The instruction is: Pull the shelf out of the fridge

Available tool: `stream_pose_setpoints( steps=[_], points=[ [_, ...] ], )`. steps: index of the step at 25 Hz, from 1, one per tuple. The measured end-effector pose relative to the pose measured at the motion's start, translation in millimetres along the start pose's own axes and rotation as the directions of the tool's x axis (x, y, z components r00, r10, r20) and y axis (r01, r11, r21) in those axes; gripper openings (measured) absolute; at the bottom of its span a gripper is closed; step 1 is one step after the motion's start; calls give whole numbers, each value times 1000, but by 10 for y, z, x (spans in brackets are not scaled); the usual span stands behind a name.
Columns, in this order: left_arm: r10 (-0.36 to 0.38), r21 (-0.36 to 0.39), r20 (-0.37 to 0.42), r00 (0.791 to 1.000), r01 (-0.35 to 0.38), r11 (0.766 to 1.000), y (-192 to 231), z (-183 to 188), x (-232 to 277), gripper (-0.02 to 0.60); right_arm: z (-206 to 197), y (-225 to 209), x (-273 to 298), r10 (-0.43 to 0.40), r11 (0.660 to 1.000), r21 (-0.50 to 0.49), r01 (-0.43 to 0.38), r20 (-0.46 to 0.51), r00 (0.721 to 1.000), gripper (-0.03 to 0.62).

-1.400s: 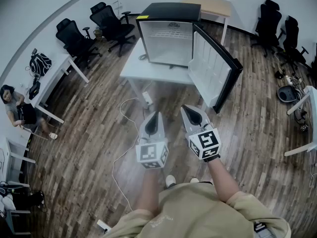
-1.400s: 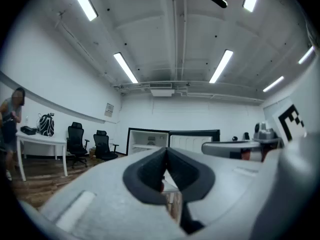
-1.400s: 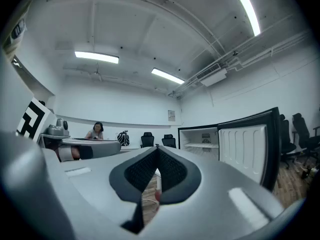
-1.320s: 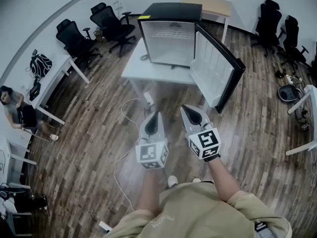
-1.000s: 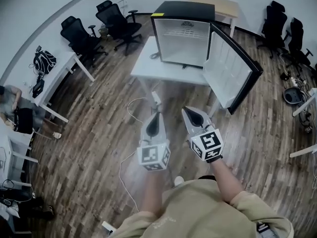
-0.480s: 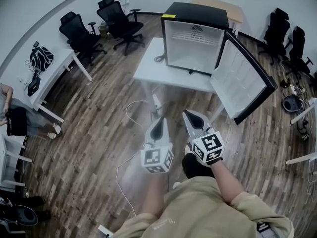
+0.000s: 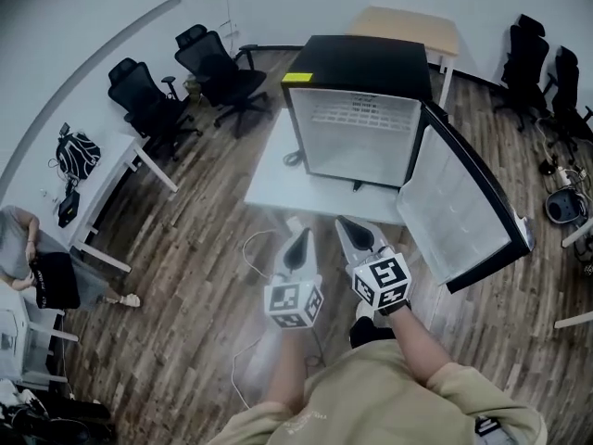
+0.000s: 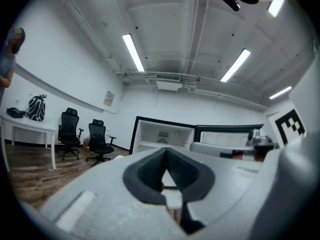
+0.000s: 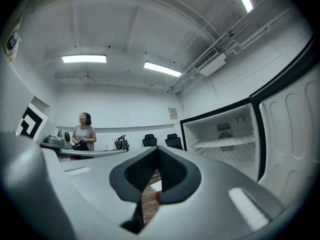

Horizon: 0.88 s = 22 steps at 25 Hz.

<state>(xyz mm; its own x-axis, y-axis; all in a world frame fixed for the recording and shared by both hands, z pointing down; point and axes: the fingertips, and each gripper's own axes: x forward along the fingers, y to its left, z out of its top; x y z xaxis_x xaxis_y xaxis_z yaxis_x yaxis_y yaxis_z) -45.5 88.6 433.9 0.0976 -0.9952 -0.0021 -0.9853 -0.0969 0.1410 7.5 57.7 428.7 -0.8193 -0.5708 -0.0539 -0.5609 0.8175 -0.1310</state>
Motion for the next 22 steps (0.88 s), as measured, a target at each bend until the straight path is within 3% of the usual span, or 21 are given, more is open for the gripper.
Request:
stream_pose_setpoints(
  steps=[7,12,17,22],
  points=[
    [-23,18,-14,1000,23,1000,-8,98,1356,2,315,-1140,632,-35,998,54,33,40,999,3],
    [-59,39,-71,996,62,997,-41,-174,2000,2,57,-1867,951,-100,982,167,93,35,994,3],
    [-67,35,-148,987,73,997,-50,-453,2337,2,-117,-2070,1055,-97,977,189,96,-2,995,3],
    [-93,53,-133,987,101,993,-162,-537,2572,2,-198,-2137,1065,-108,979,172,110,-23,994,3]
  ],
)
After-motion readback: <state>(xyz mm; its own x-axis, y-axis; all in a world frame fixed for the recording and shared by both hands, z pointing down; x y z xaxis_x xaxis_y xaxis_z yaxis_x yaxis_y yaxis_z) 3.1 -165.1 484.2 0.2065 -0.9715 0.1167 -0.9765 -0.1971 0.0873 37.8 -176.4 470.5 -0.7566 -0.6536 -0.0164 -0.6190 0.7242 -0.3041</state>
